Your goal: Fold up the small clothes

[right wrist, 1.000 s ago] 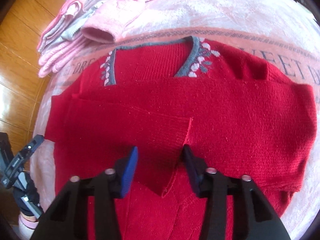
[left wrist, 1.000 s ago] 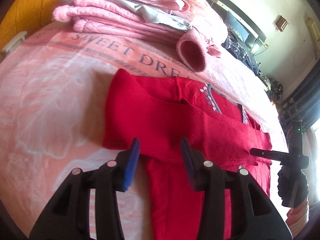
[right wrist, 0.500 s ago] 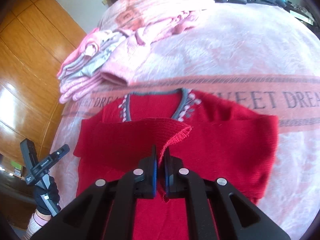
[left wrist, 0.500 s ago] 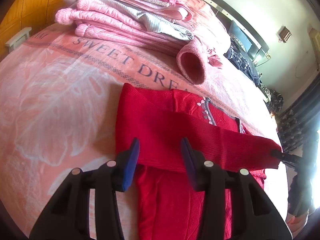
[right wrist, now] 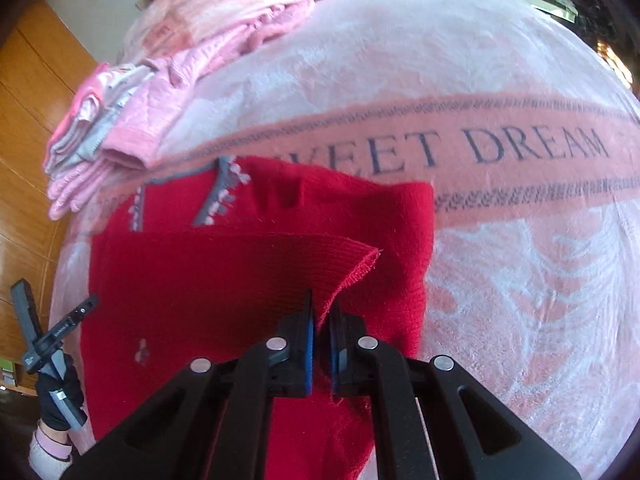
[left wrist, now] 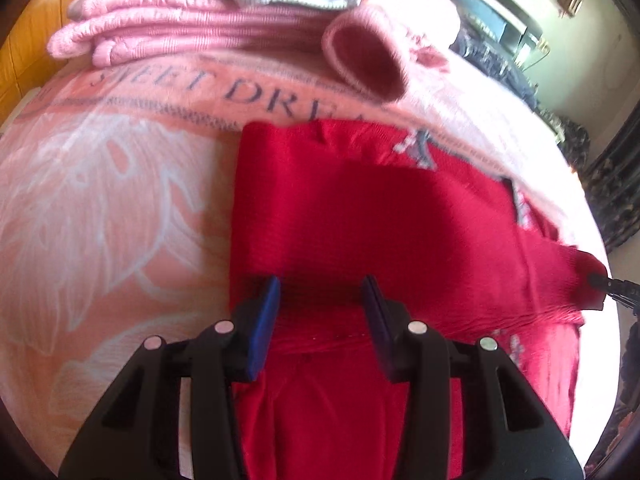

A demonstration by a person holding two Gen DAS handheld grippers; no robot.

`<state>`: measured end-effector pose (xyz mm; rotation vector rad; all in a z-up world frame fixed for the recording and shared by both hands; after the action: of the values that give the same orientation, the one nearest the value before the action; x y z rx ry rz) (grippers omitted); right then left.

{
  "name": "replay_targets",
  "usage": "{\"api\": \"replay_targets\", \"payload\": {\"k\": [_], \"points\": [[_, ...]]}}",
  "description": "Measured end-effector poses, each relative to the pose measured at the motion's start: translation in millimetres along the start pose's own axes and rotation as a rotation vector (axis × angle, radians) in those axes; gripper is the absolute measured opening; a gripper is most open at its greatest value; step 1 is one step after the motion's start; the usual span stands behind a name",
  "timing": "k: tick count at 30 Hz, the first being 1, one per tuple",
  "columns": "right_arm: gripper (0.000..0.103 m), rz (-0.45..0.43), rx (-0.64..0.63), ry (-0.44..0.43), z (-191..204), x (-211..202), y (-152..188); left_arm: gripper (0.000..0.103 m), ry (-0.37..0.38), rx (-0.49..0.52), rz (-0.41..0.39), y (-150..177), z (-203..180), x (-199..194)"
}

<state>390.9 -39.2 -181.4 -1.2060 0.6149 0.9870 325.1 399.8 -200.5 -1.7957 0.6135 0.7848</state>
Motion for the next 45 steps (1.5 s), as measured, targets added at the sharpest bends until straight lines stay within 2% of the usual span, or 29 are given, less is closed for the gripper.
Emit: {"api": "replay_targets", "payload": {"k": [2, 4, 6, 7, 10, 13, 15, 17, 21, 22, 26, 31, 33, 34, 35, 38, 40, 45], "points": [[0.007, 0.026, -0.004, 0.016, -4, 15, 9, 0.042, -0.016, 0.036, -0.002, 0, -3, 0], [0.007, 0.015, -0.02, 0.024, -4, 15, 12, 0.043, -0.023, 0.055, 0.001, 0, -5, -1], [0.013, 0.014, -0.03, 0.034, -2, 10, 10, 0.043, -0.019, 0.043, 0.006, -1, -5, -4], [0.018, 0.004, -0.042, 0.046, -1, 3, 8, 0.042, -0.009, 0.025, 0.001, -4, -5, -8], [0.018, -0.079, -0.101, 0.074, 9, -23, 1, 0.042, 0.05, 0.008, -0.049, -15, -18, -25], [0.019, -0.114, -0.105, 0.021, 22, -38, -6, 0.043, 0.092, 0.056, -0.072, -22, -44, -30], [0.019, -0.083, -0.111, -0.012, 30, -33, -5, 0.044, 0.115, 0.085, -0.053, -22, -62, -25], [0.019, -0.045, -0.118, -0.003, 31, -21, 1, 0.044, 0.115, 0.106, -0.03, -19, -72, -16], [0.019, -0.008, -0.067, 0.043, 13, 1, 8, 0.046, 0.086, 0.085, 0.028, -10, -67, 5], [0.016, 0.009, -0.042, 0.045, 3, 7, 10, 0.047, 0.09, 0.068, 0.042, -8, -63, 10], [0.016, 0.009, 0.058, -0.053, -13, 15, 14, 0.047, 0.133, 0.01, 0.059, -5, -51, 19], [0.016, 0.002, 0.052, -0.056, -13, 10, 15, 0.048, 0.107, 0.032, 0.064, -6, -55, 18], [0.022, -0.022, 0.063, -0.061, -11, -5, 17, 0.045, 0.1, 0.009, 0.074, -8, -53, 9], [0.032, -0.054, 0.056, -0.073, -8, -20, 20, 0.045, 0.101, 0.012, 0.072, -6, -50, -3], [0.039, -0.077, 0.039, -0.085, -5, -33, 24, 0.047, 0.102, 0.029, 0.067, -3, -48, -17], [0.041, -0.09, -0.025, -0.108, 7, -76, 62, 0.057, 0.094, 0.077, 0.083, 21, -31, -55], [0.042, -0.058, -0.054, -0.115, 12, -98, 99, 0.057, 0.076, 0.099, 0.118, 47, -12, -82], [0.042, 0.024, -0.086, -0.116, 19, -137, 196, 0.057, 0.058, 0.053, 0.213, 111, 33, -131]]}}
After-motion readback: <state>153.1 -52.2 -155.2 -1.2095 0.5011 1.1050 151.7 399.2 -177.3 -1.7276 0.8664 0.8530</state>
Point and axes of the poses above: each gripper's, at about its wrist camera, not at the fingertips, and x roughly the way its jaws point, z to its left, y to its underside, the point moved 4 cm from there along x, roughly the way its jaws point, and after that the axes turned 9 degrees about -z, right-handed, at the moved point
